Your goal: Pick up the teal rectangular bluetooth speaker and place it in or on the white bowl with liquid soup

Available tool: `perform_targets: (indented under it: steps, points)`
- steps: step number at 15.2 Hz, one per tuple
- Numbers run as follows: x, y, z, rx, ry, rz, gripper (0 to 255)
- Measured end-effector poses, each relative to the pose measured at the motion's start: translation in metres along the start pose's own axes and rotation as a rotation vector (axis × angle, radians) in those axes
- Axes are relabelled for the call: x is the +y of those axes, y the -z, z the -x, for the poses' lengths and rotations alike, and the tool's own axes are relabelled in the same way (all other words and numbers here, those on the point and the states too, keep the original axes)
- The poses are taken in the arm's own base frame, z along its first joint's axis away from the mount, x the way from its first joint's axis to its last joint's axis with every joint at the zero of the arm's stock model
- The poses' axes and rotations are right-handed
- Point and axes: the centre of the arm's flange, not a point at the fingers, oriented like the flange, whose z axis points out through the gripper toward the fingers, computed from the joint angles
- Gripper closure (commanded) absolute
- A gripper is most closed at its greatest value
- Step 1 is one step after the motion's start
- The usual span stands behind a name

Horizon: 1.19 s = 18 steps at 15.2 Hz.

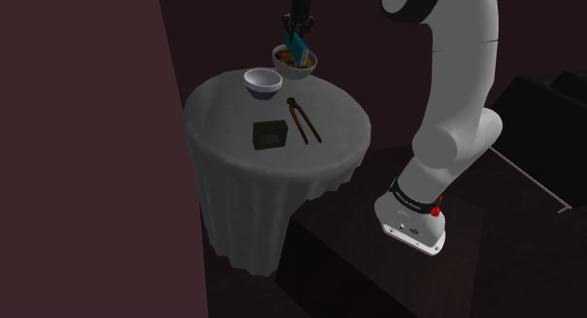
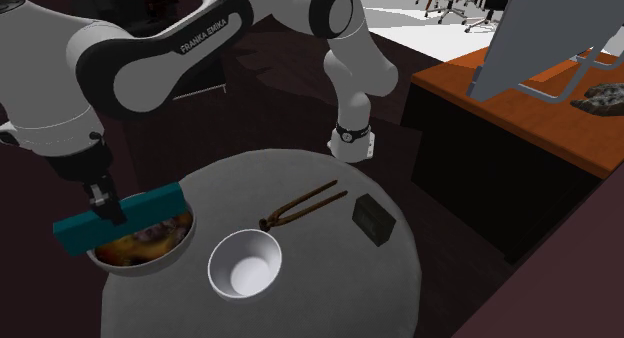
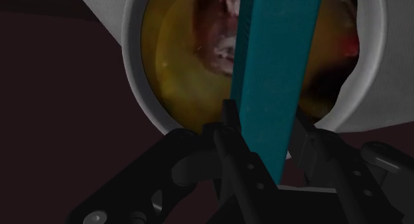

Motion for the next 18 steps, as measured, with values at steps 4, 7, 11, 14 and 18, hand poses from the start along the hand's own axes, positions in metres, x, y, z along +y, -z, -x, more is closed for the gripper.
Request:
perform_targets:
  steps: [4, 7, 11, 14, 18]
  points:
    - [0.000, -0.002, 0.000, 0.002, 0.000, 0.000, 255]
    - [0.000, -0.002, 0.000, 0.002, 0.000, 0.000, 0]
    - [0.001, -0.004, 0.001, -0.003, -0.001, 0.001, 0]
    - [0.001, 0.002, 0.001, -0.003, -0.001, 0.001, 0]
    - [-0.001, 0.041, -0.001, -0.002, -0.001, 0.001, 0]
